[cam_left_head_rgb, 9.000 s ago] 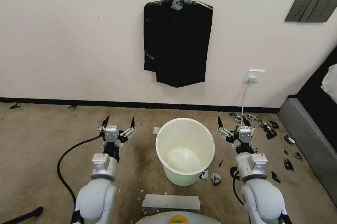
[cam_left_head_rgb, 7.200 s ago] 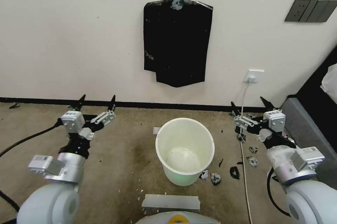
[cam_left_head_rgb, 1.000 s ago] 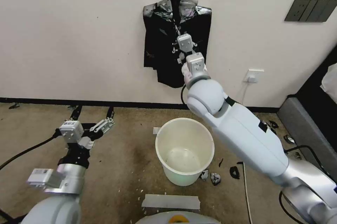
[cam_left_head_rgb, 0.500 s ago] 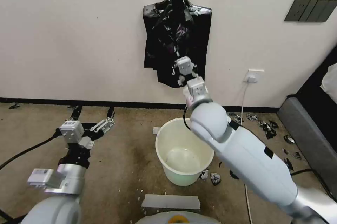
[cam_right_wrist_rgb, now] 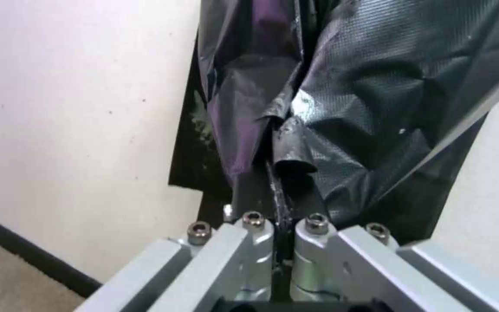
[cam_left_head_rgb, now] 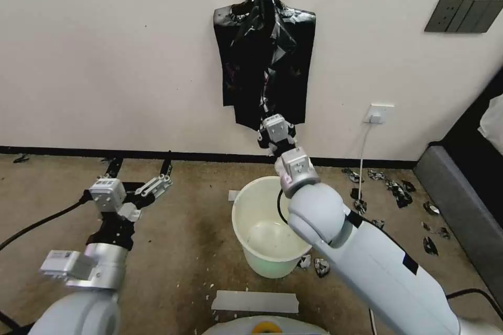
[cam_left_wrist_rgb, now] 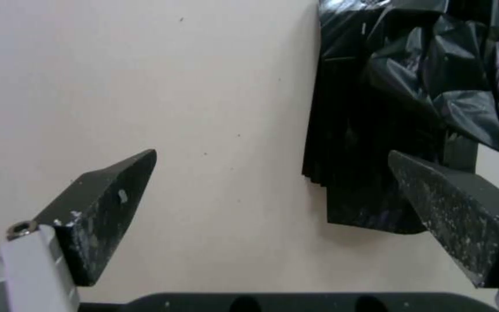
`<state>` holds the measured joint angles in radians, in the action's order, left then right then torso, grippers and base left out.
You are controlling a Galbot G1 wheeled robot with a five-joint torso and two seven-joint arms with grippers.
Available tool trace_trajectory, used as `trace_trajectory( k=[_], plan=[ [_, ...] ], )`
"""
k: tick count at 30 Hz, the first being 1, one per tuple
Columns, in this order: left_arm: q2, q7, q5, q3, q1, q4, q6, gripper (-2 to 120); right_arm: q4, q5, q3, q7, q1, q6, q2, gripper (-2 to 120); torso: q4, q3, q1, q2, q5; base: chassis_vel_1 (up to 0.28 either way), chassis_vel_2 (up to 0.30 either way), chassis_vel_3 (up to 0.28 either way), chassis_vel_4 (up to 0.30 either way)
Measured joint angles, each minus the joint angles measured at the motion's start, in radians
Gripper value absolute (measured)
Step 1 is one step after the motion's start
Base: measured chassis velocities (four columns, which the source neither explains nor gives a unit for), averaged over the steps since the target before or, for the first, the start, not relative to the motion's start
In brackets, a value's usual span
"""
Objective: Place a trash bag onto the trash bin.
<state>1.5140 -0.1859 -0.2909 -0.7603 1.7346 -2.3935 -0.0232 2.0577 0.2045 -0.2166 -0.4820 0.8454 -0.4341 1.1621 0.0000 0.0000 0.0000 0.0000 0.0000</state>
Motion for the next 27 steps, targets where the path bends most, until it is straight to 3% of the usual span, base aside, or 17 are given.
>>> trace_trajectory(
  k=[5,8,9,11,12,14,15,18,19,22,27],
  plan=[
    [-0.034,-0.001,-0.005,0.0,-0.003,-0.002,-0.001,100,0.004,-0.013,-0.002,0.005,0.014,0.003,0.002,0,0.0001,0.0,0.0,0.0,0.0,0.0,0.0,0.0,0.0],
    [-0.129,-0.025,-0.06,-0.002,-0.033,-0.002,0.0,100,0.005,-0.023,-0.004,0.011,0.003,0.005,-0.006,0,0.0001,0.0,0.0,0.0,-0.0002,0.0,0.0,0.0,0.0],
    [-0.129,-0.025,-0.06,-0.002,-0.033,-0.002,0.0,100,0.005,-0.023,-0.004,0.011,0.003,0.005,-0.006,0,0.0001,0.0,0.0,0.0,-0.0002,0.0,0.0,0.0,0.0],
    [-0.22,-0.045,-0.129,-0.006,-0.067,-0.001,0.011,100,-0.004,-0.049,-0.006,0.029,-0.013,0.019,-0.013,0,-0.0001,0.0,0.0,0.0,-0.0002,0.0,0.0,0.0,0.0],
    [-0.22,-0.045,-0.129,-0.006,-0.067,-0.001,0.011,100,-0.004,-0.049,-0.006,0.029,-0.013,0.019,-0.013,0,-0.0001,0.0,0.0,0.0,-0.0002,0.0,0.0,0.0,0.0],
    [-0.311,-0.063,-0.206,-0.03,-0.087,0.004,0.041,100,-0.026,-0.063,-0.03,0.044,-0.051,0.029,-0.013,0,-0.0003,0.0,0.0,0.0,-0.0003,0.0,0.0,0.0,0.0],
    [-0.311,-0.063,-0.206,-0.03,-0.087,0.004,0.041,100,-0.026,-0.063,-0.03,0.044,-0.051,0.029,-0.013,0,-0.0003,0.0,0.0,0.0,-0.0003,0.0,0.0,0.0,0.0],
    [-0.447,-0.068,-0.338,-0.058,-0.132,0.021,0.075,100,-0.06,-0.063,-0.078,0.056,-0.112,0.037,0.0,0,0.0008,0.0,0.0,0.0,-0.0005,0.0,0.0,0.0,0.0],
    [-0.447,-0.068,-0.338,-0.058,-0.132,0.021,0.075,100,-0.06,-0.063,-0.078,0.056,-0.112,0.037,0.0,0,0.0008,0.0,0.0,0.0,-0.0005,0.0,0.0,0.0,0.0],
    [-0.599,-0.067,-0.437,-0.031,-0.234,0.069,0.076,100,-0.066,-0.062,-0.087,0.058,-0.13,0.036,0.002,0,-0.0002,0.0,0.0,0.0,-0.0001,0.0,0.0,0.0,0.0],
    [-0.685,-0.046,-0.512,0.003,-0.312,0.124,0.079,100,-0.068,-0.062,-0.092,0.06,-0.141,0.035,-0.001,0,0.0002,0.0,0.0,0.0,-0.0001,0.0,0.0,0.0,0.0]
  ],
)
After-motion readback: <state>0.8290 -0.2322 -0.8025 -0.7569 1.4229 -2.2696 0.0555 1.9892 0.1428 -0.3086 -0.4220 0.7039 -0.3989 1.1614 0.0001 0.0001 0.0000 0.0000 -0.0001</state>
